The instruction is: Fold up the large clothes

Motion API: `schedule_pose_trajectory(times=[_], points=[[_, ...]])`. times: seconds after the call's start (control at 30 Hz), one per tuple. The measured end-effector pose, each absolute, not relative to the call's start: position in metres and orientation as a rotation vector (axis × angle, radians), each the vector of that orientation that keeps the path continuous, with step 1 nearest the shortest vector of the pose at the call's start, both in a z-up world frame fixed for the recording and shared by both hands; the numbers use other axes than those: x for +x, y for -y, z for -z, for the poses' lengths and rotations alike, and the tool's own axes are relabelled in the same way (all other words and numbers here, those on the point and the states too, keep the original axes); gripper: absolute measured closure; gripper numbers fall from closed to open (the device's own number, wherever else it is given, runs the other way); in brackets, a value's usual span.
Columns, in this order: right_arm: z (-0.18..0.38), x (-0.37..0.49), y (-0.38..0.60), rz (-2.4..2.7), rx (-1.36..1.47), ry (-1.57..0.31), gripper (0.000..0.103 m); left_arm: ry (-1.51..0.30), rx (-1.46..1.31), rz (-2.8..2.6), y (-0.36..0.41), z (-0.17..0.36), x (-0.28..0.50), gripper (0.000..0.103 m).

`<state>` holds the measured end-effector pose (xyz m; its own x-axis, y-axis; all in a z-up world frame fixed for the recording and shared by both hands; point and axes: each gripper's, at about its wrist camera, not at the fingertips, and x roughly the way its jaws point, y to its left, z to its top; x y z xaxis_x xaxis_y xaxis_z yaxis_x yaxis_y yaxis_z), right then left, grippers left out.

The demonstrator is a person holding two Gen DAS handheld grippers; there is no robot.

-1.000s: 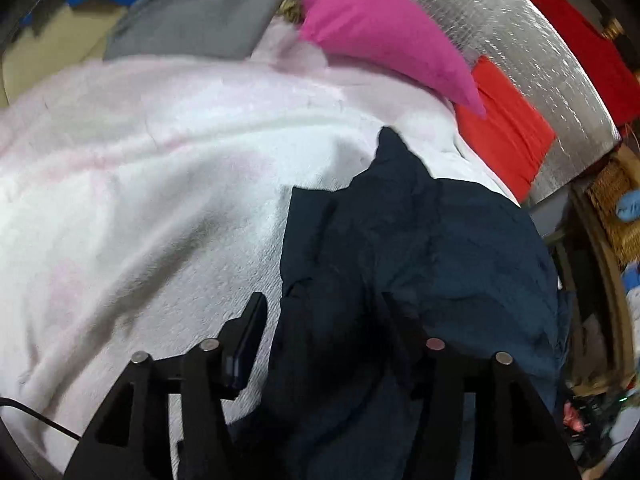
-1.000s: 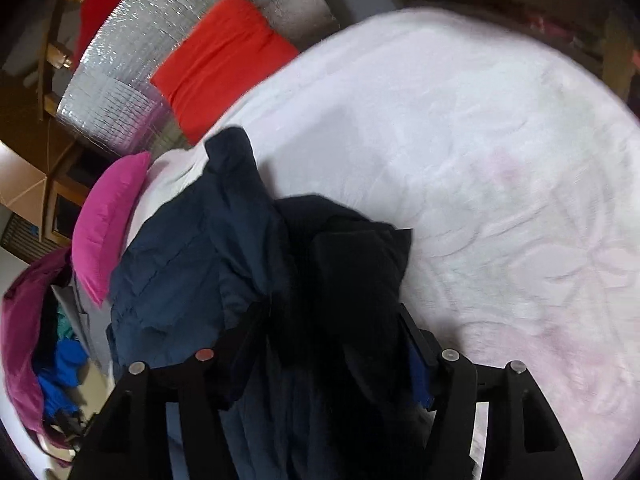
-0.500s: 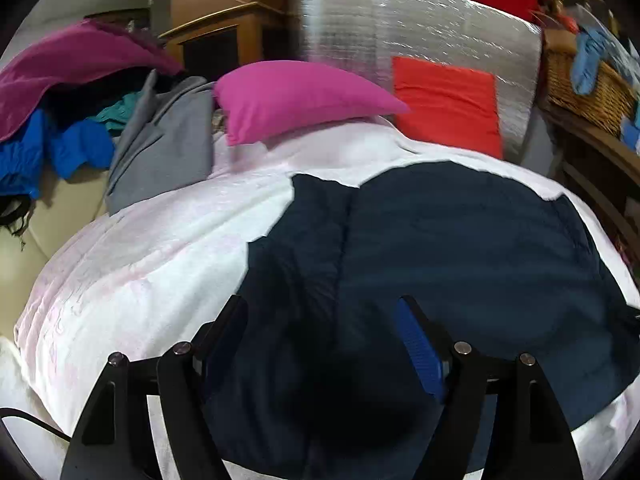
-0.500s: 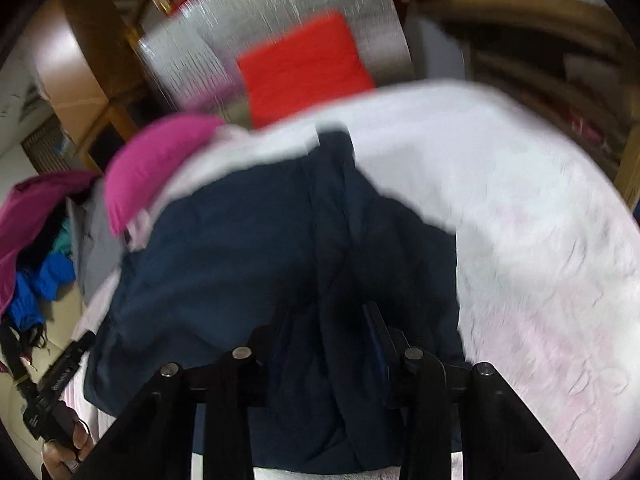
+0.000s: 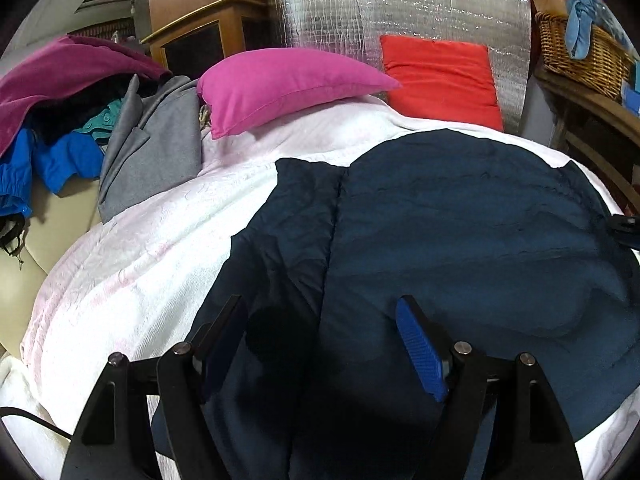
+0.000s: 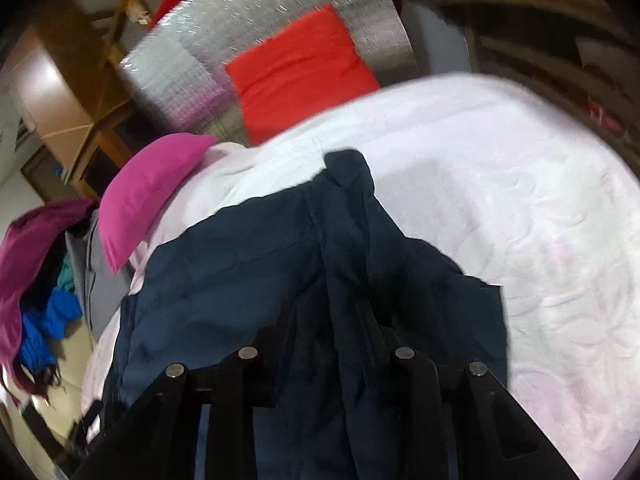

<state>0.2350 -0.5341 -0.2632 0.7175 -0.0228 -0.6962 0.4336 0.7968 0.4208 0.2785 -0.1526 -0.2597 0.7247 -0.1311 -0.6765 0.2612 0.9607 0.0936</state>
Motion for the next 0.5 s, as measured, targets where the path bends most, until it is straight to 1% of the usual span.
schedule_pose_trajectory(times=[0.07,0.13,0.27,0.5], points=[[0.285,0.25,0.547,0.332,0.657,-0.786,0.069,-0.731,0.203,0.218,0.155,0.262,0.279,0.026],[0.302,0.258,0.557,0.34,0.708,-0.786,0.069,-0.736,0.22,0.215,0.158,0.265,0.28,0.024],[0.296,0.257,0.555,0.359,0.695,-0.786,0.069,-0.78,0.215,0.211,0.157,0.272,0.286,0.017],[0.273,0.218,0.538,0.317,0.67,-0.745,0.069,-0.843,0.138,0.245,0.144,0.262,0.289,0.016]])
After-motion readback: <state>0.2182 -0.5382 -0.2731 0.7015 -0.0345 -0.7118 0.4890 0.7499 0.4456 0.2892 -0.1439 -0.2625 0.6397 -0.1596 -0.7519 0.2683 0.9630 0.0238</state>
